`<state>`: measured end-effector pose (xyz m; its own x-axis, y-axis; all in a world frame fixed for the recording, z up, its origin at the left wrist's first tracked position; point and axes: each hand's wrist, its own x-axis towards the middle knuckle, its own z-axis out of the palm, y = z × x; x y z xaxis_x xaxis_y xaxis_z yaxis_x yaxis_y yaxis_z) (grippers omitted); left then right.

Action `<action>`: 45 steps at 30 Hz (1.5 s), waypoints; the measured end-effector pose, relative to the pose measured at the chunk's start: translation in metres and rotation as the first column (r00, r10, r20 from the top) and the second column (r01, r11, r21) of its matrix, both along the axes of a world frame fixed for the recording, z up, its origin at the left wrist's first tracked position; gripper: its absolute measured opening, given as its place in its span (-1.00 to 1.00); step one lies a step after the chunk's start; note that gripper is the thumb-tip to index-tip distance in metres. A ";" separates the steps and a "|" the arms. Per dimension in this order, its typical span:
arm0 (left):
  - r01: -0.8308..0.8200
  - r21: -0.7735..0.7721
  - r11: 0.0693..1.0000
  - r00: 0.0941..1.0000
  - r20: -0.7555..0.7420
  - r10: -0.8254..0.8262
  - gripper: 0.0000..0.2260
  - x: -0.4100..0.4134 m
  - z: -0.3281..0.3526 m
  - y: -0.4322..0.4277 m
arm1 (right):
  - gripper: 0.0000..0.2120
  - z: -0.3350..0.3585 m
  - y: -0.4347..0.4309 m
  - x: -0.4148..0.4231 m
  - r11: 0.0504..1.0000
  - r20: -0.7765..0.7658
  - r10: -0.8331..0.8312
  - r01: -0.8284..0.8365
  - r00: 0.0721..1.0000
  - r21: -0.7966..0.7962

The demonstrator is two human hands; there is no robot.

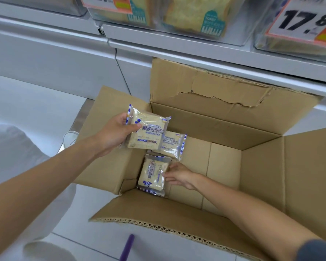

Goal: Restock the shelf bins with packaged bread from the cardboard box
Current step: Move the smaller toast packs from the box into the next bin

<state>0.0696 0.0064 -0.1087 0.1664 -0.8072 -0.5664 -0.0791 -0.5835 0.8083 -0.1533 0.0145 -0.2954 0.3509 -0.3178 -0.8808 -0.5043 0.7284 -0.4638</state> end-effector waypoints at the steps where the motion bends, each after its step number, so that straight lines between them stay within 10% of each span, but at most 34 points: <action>1: 0.003 0.000 1.000 1.000 0.005 -0.003 -0.79 -0.001 0.001 0.001 | -0.61 0.000 0.001 0.003 1.000 0.006 0.006 -0.006 1.000 -0.006; 6: 0.025 0.012 1.000 0.999 0.019 -0.026 -0.78 0.003 -0.001 0.008 | -0.86 0.003 0.004 0.018 0.996 0.006 -0.004 0.005 1.000 -0.085; 19: 0.086 0.015 0.996 0.991 0.105 -0.087 -0.79 -0.027 0.003 0.005 | -0.63 0.153 -0.047 -0.100 0.894 0.195 -0.226 0.282 0.955 -0.348; 27: 0.108 -0.022 0.994 0.916 -0.387 -0.108 -0.56 -0.101 0.068 -0.003 | -0.40 0.236 -0.045 -0.090 0.647 0.445 -0.575 0.714 0.686 -0.266; 32: 0.035 -0.200 0.979 0.992 -0.112 -0.059 -0.66 -0.140 0.102 -0.010 | -0.45 0.280 -0.045 -0.096 0.652 0.086 -0.330 0.293 0.940 -0.699; 35: 0.088 -0.220 0.971 0.982 -0.143 -0.121 -0.57 -0.148 0.123 -0.022 | -0.17 0.306 -0.054 -0.118 0.719 0.237 -0.281 0.367 0.930 -0.590; 37: 0.188 -0.286 0.939 0.975 -0.059 -0.214 -0.57 -0.157 0.142 -0.032 | -0.37 0.322 -0.057 -0.131 0.753 0.307 -0.222 0.363 0.925 -0.549; 41: 0.408 -0.502 0.762 0.911 0.168 -0.377 -0.68 -0.195 0.180 -0.057 | -0.74 0.354 -0.072 -0.166 0.627 0.399 -0.305 0.497 0.865 -0.600; 45: 0.434 -0.662 0.611 0.891 0.418 -0.179 -0.56 -0.229 0.210 -0.103 | -0.39 0.397 -0.105 -0.215 0.461 0.426 -0.372 0.562 0.825 -0.687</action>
<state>-0.1594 -0.0964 0.1015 -0.1245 -0.9598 0.2517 -0.4342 0.2808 0.8560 -0.3679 -0.0909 0.1018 0.0588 -0.9867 -0.1516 -0.0339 0.1498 -0.9881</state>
